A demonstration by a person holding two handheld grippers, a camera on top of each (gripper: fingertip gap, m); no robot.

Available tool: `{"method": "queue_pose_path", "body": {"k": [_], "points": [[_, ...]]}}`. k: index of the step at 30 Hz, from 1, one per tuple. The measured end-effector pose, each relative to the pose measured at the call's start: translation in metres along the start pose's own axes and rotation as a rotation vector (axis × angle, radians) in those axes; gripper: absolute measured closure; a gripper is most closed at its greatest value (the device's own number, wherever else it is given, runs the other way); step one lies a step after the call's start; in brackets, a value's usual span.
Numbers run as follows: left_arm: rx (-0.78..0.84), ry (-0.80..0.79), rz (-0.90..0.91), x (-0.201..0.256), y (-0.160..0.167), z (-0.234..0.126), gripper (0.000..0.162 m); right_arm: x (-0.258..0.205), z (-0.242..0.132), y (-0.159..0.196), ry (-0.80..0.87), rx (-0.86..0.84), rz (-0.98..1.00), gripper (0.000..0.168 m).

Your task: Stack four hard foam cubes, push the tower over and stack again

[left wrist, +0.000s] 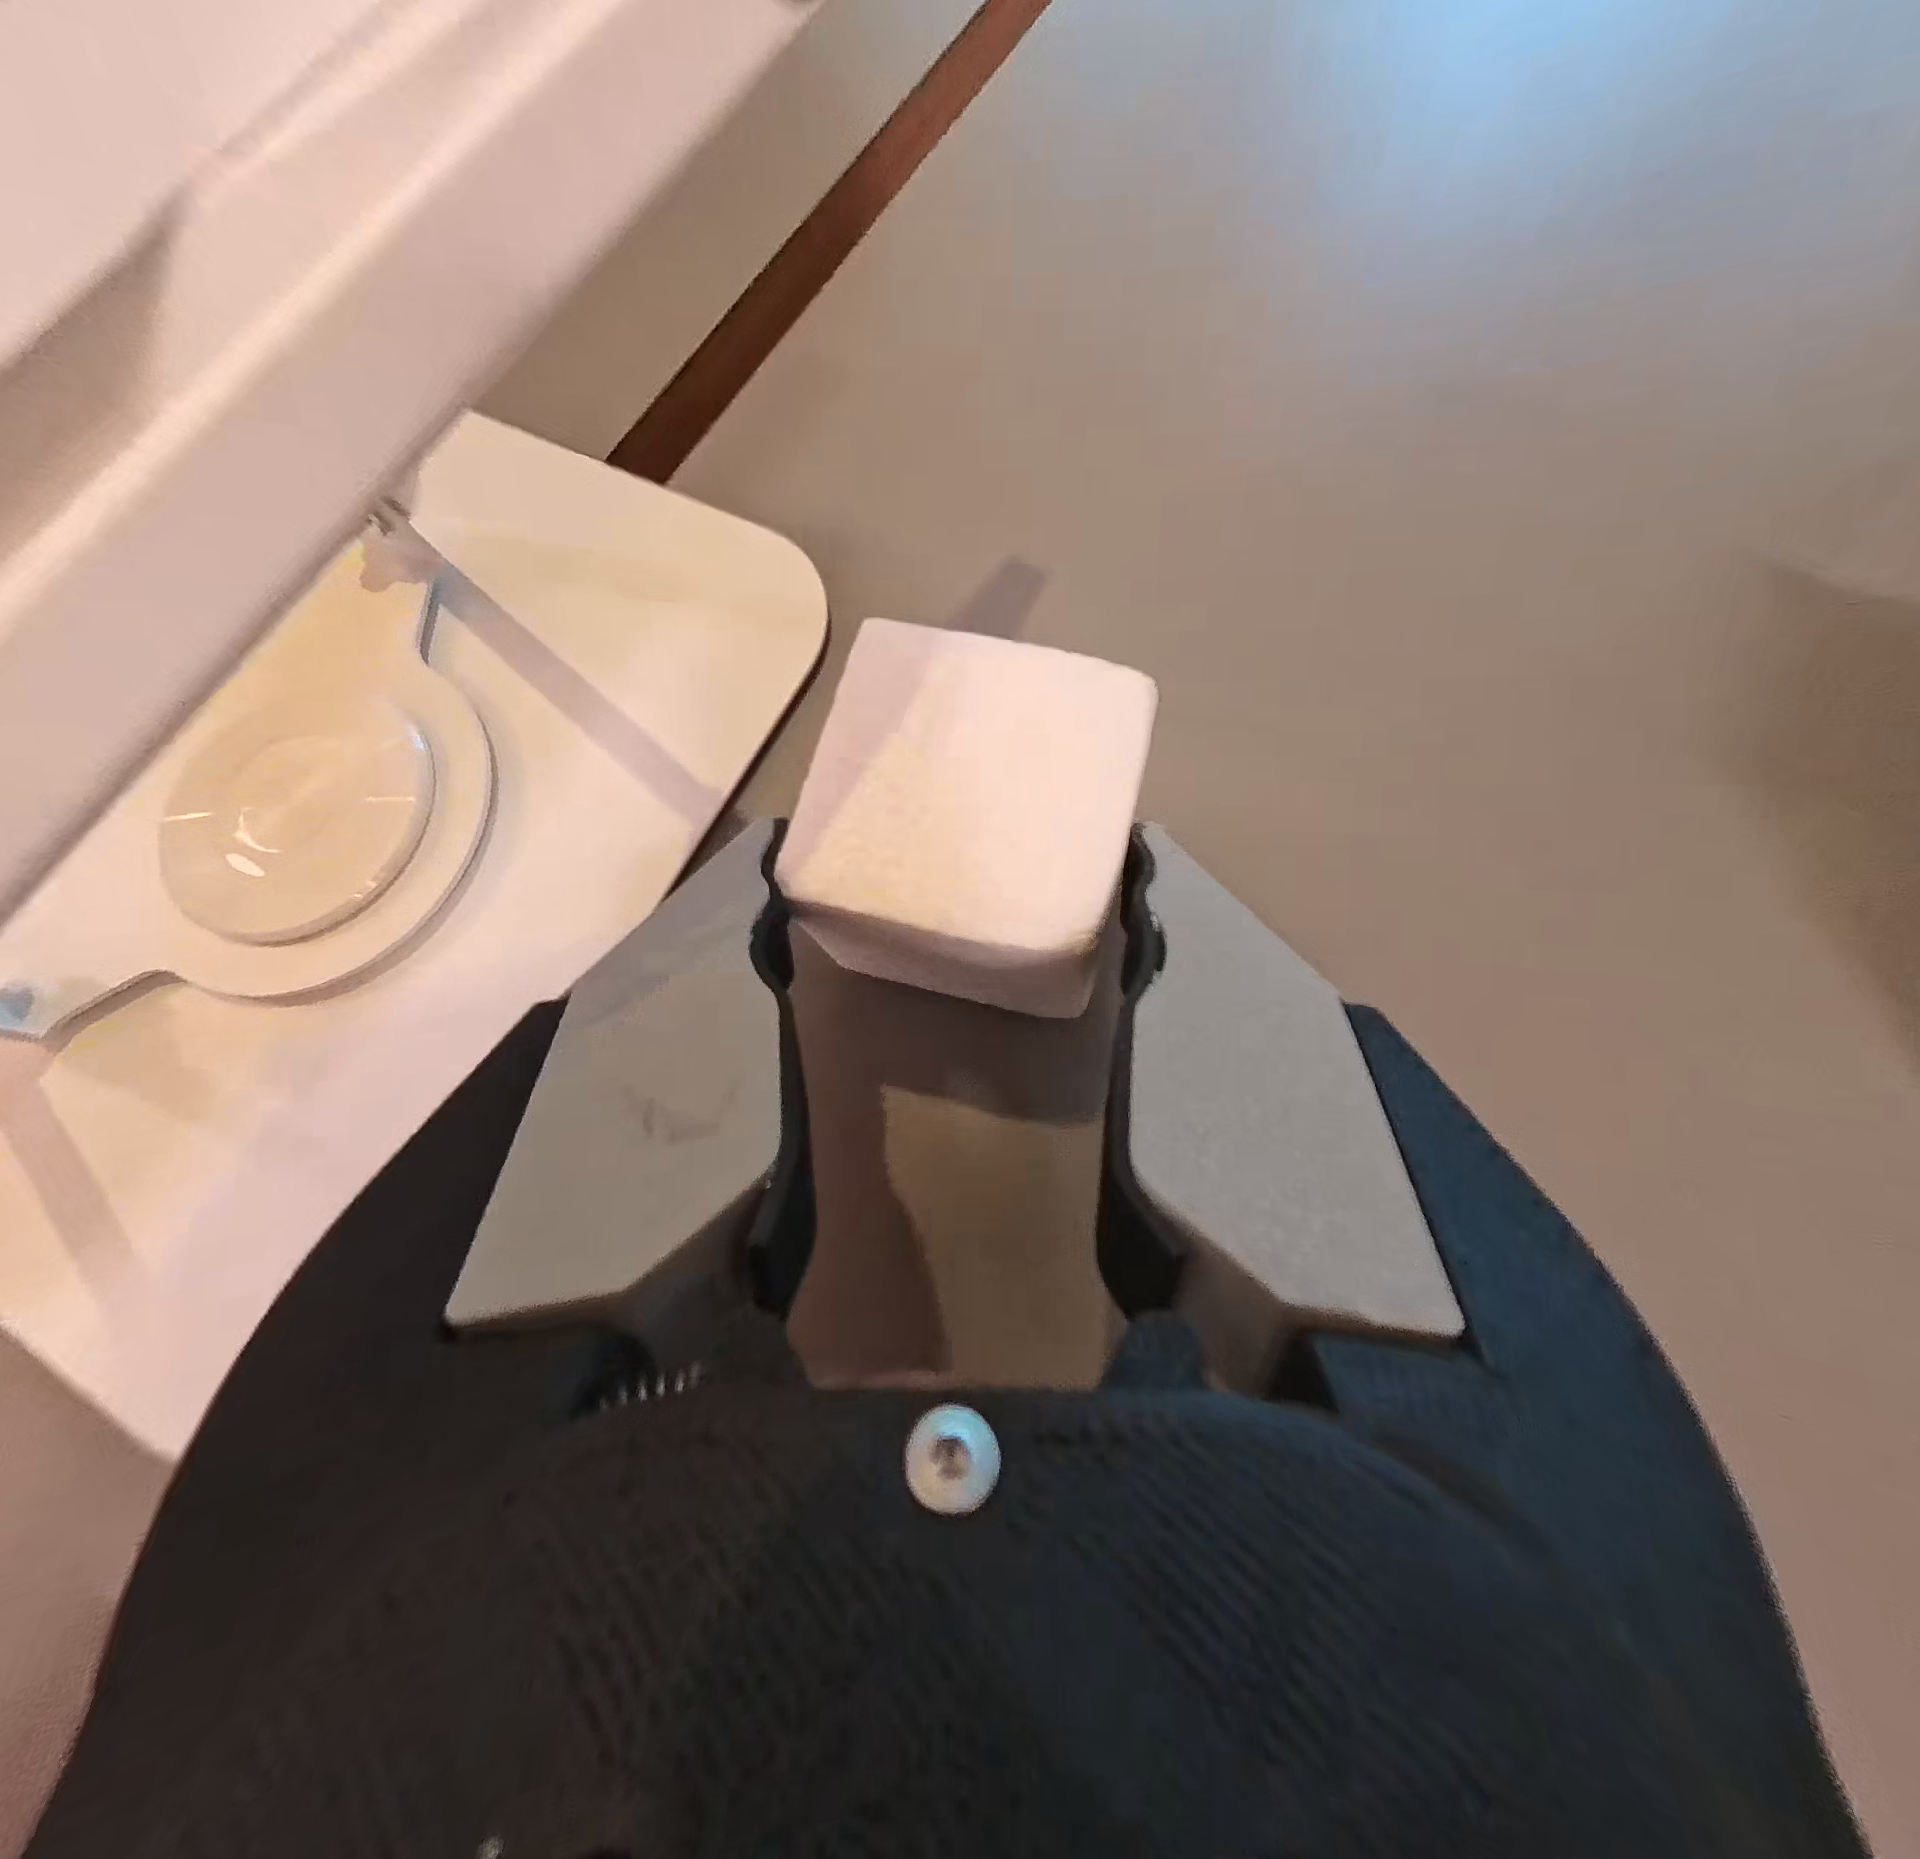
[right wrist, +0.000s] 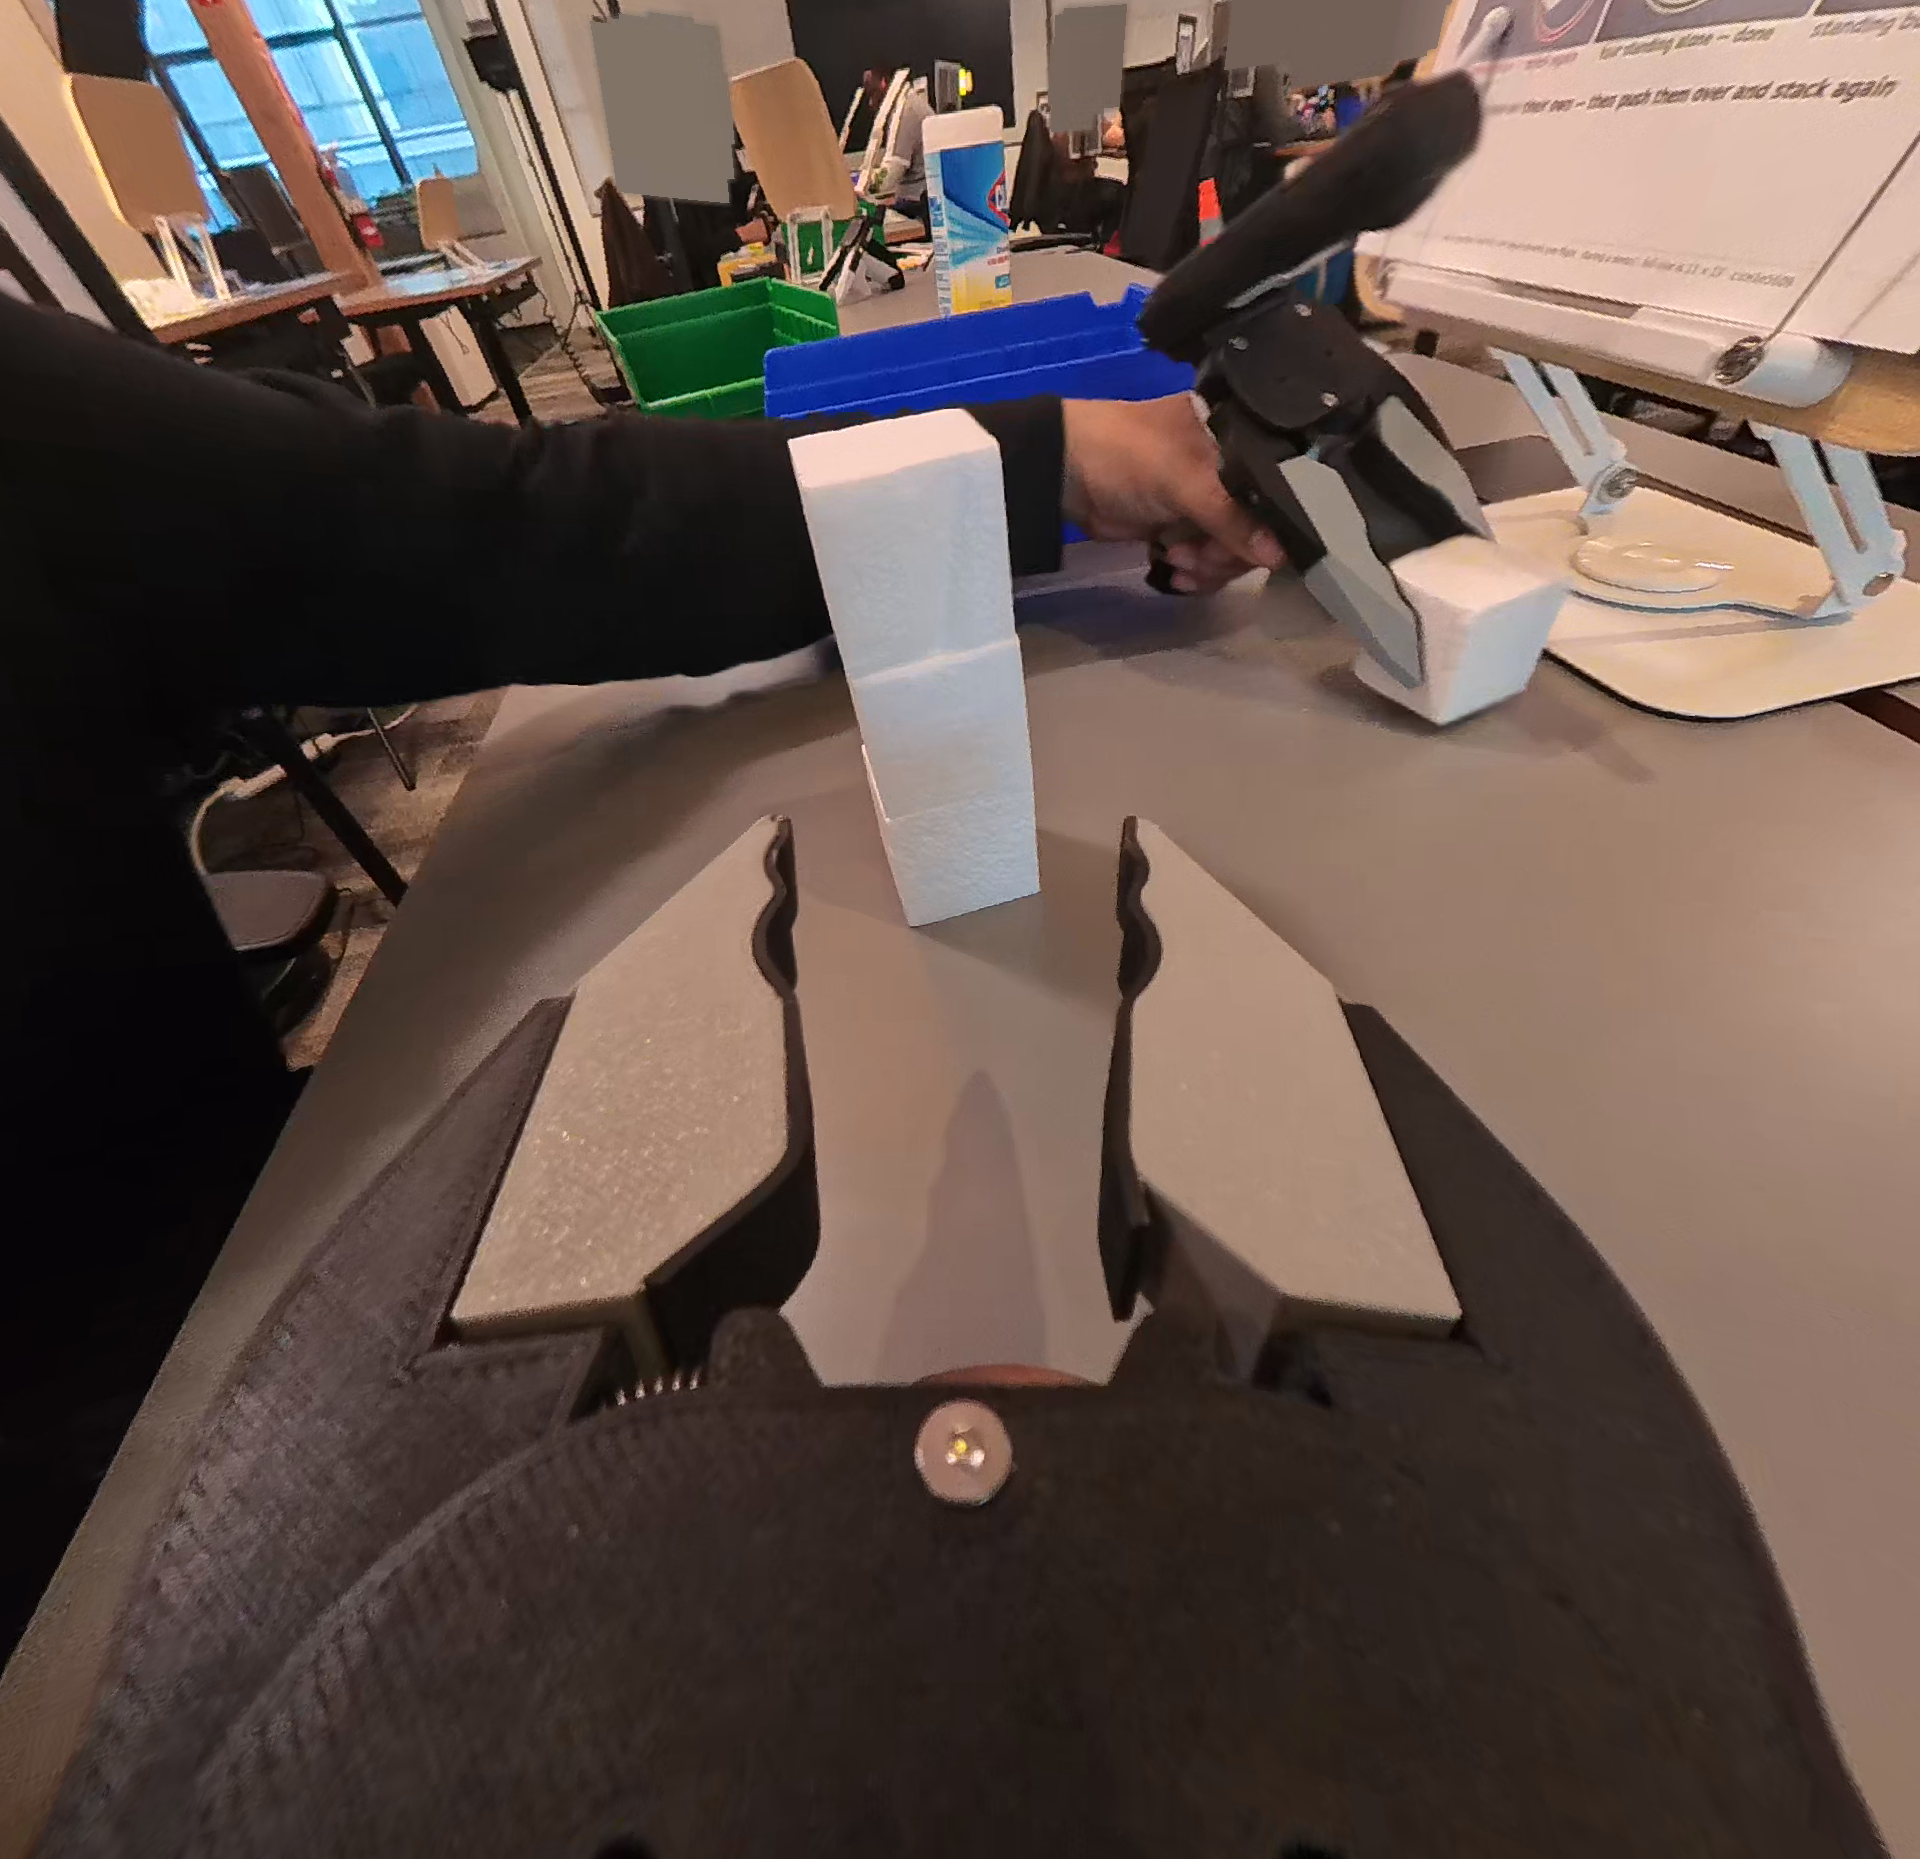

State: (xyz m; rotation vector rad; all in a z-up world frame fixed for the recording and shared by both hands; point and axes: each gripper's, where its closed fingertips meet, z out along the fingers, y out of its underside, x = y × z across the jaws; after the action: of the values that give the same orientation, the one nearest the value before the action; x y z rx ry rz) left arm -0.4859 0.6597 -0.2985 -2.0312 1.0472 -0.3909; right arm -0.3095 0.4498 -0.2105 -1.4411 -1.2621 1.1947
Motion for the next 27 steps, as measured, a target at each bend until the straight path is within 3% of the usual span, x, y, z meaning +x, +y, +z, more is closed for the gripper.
{"method": "queue_pose_path", "body": {"k": [7,10,14,18,27], "points": [[0.069,-0.061,0.033,0.033,-0.051,-0.088,0.099,0.018,-0.004,-0.001,0.102,0.024,0.004,0.113],[0.148,0.027,0.023,0.075,-0.084,-0.129,0.099,0.036,-0.003,0.006,0.224,-0.006,0.016,0.122],[0.222,0.217,0.045,0.142,-0.112,-0.164,0.099,0.052,-0.003,0.024,0.321,-0.076,0.049,0.118],[0.188,0.276,0.105,0.180,-0.110,-0.178,0.099,0.055,-0.005,0.030,0.342,-0.083,0.064,0.118],[0.124,0.234,0.093,0.196,-0.102,-0.168,0.099,0.050,-0.005,0.029,0.336,-0.079,0.057,0.118]]}}
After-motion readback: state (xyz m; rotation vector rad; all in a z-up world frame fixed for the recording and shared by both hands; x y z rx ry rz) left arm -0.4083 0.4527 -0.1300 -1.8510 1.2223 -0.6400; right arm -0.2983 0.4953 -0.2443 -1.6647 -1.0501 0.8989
